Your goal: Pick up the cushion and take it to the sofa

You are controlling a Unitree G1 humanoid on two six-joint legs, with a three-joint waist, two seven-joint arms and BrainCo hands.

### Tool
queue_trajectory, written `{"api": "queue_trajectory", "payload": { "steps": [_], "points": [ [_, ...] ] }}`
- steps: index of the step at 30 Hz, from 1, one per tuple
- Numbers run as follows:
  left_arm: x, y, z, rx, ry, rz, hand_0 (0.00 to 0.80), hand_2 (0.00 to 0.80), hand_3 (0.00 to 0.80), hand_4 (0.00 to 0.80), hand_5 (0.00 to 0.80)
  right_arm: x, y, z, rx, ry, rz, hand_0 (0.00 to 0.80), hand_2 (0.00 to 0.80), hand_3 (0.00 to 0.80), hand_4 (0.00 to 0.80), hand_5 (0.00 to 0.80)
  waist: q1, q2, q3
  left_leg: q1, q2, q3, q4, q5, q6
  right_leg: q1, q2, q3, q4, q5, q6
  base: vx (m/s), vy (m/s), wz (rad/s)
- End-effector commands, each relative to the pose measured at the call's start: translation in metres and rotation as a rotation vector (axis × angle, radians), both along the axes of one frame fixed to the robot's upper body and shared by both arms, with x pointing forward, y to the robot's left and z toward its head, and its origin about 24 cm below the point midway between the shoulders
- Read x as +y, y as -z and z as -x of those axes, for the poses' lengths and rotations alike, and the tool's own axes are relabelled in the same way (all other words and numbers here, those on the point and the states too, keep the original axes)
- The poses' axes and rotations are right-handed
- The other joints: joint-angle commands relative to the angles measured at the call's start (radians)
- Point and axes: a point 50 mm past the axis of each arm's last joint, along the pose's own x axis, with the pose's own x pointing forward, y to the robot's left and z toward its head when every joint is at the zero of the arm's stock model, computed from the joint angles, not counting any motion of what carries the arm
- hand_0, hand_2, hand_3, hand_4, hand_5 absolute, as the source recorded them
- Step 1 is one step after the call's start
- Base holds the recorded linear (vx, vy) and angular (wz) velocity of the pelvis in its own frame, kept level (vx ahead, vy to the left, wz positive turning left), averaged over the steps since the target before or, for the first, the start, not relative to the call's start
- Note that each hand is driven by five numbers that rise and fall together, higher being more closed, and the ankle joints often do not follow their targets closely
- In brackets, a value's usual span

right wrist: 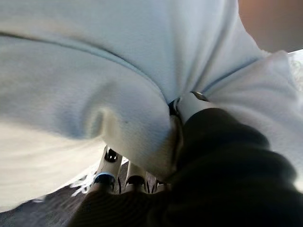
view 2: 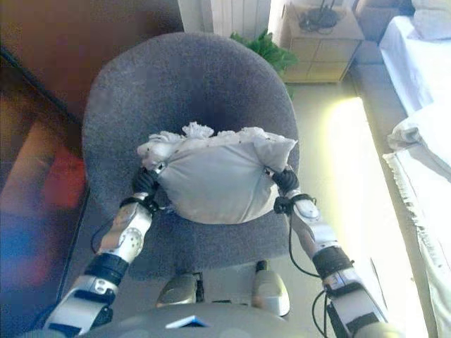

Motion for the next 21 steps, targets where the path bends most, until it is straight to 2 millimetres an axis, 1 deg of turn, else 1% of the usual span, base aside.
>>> {"api": "queue_trajectory", "payload": {
  "steps": [1,3,5,7,9,11,14,17,18,21],
  "points": [
    [-0.034,-0.071,-0.033,-0.300,0.086,0.014,0.800,0.800,0.800,0.800,0.800,0.050,-0.086,-0.031,-0.311,-0.133,-0.139,0.800,0.800,0.800,0.800,0.800,-0.015,-0.029,0.083,-0.107,0.026,-0.045,0.307,-0.141,-0.012,-0.064,-0.057,0.010,0.126,0.025,-0.024,-0.115,-0.020,0.07],
    [-0.035,-0.072,-0.034,-0.306,0.077,0.028,0.800,0.800,0.800,0.800,0.800,0.054,-0.084,-0.029,-0.315,-0.137,-0.154,0.800,0.800,0.800,0.800,0.800,-0.017,-0.031,0.096,-0.140,0.030,-0.053,0.370,-0.176,-0.007,-0.101,-0.057,0.016,0.205,-0.011,-0.034,-0.004,-0.039,0.19],
    [-0.037,-0.072,-0.034,-0.307,0.077,0.035,0.800,0.800,0.800,0.800,0.800,0.055,-0.082,-0.027,-0.316,-0.135,-0.176,0.800,0.800,0.800,0.800,0.800,-0.016,-0.032,0.105,-0.166,0.026,-0.065,0.406,-0.195,-0.006,-0.123,-0.062,0.014,0.247,-0.030,-0.037,0.021,-0.039,0.24],
    [-0.042,-0.073,-0.035,-0.307,0.077,0.039,0.800,0.800,0.800,0.800,0.800,0.057,-0.083,-0.028,-0.314,-0.135,-0.189,0.800,0.800,0.800,0.800,0.800,-0.013,-0.032,0.117,-0.186,0.018,-0.079,0.421,-0.199,-0.010,-0.139,-0.068,0.013,0.264,-0.033,-0.035,0.010,-0.029,0.21],
    [-0.044,-0.077,-0.039,-0.313,0.072,0.034,0.800,0.800,0.800,0.800,0.800,0.060,-0.086,-0.031,-0.311,-0.148,-0.189,0.800,0.800,0.800,0.800,0.800,-0.010,-0.030,0.128,-0.193,0.009,-0.087,0.412,-0.191,-0.017,-0.144,-0.072,0.010,0.258,-0.029,-0.031,0.006,-0.017,0.07],
    [-0.045,-0.084,-0.044,-0.327,0.068,0.024,0.800,0.800,0.800,0.800,0.800,0.063,-0.092,-0.035,-0.321,-0.171,-0.175,0.800,0.800,0.800,0.800,0.800,-0.008,-0.028,0.136,-0.195,0.001,-0.091,0.398,-0.180,-0.021,-0.148,-0.074,0.006,0.247,-0.023,-0.029,0.000,0.000,0.00],
    [-0.043,-0.101,-0.052,-0.351,0.062,0.009,0.800,0.800,0.800,0.800,0.800,0.072,-0.109,-0.040,-0.348,-0.226,-0.216,0.800,0.800,0.800,0.800,0.800,0.000,-0.020,0.153,-0.199,-0.009,-0.097,0.373,-0.157,-0.029,-0.152,-0.073,0.005,0.226,-0.011,-0.025,0.001,0.000,-0.04],
    [-0.039,-0.112,-0.062,-0.347,0.041,-0.022,0.800,0.800,0.800,0.800,0.800,0.081,-0.123,-0.044,-0.361,-0.248,-0.256,0.800,0.800,0.800,0.800,0.800,0.001,-0.014,0.159,-0.189,-0.015,-0.101,0.349,-0.142,-0.034,-0.143,-0.071,0.006,0.205,-0.005,-0.021,0.037,0.000,0.02],
    [-0.037,-0.117,-0.065,-0.347,0.036,-0.024,0.800,0.800,0.800,0.800,0.800,0.082,-0.128,-0.046,-0.361,-0.244,-0.265,0.800,0.800,0.800,0.800,0.800,0.000,-0.012,0.155,-0.186,-0.018,-0.101,0.330,-0.129,-0.036,-0.140,-0.071,0.005,0.188,0.005,-0.020,0.075,0.000,0.05],
    [-0.032,-0.142,-0.079,-0.354,0.025,0.010,0.800,0.800,0.800,0.800,0.800,0.080,-0.143,-0.058,-0.369,-0.231,-0.247,0.800,0.800,0.800,0.800,0.800,-0.002,-0.001,0.160,-0.181,-0.025,-0.099,0.302,-0.114,-0.039,-0.137,-0.070,0.008,0.163,0.010,-0.016,0.023,0.024,0.01]
  ]
}}
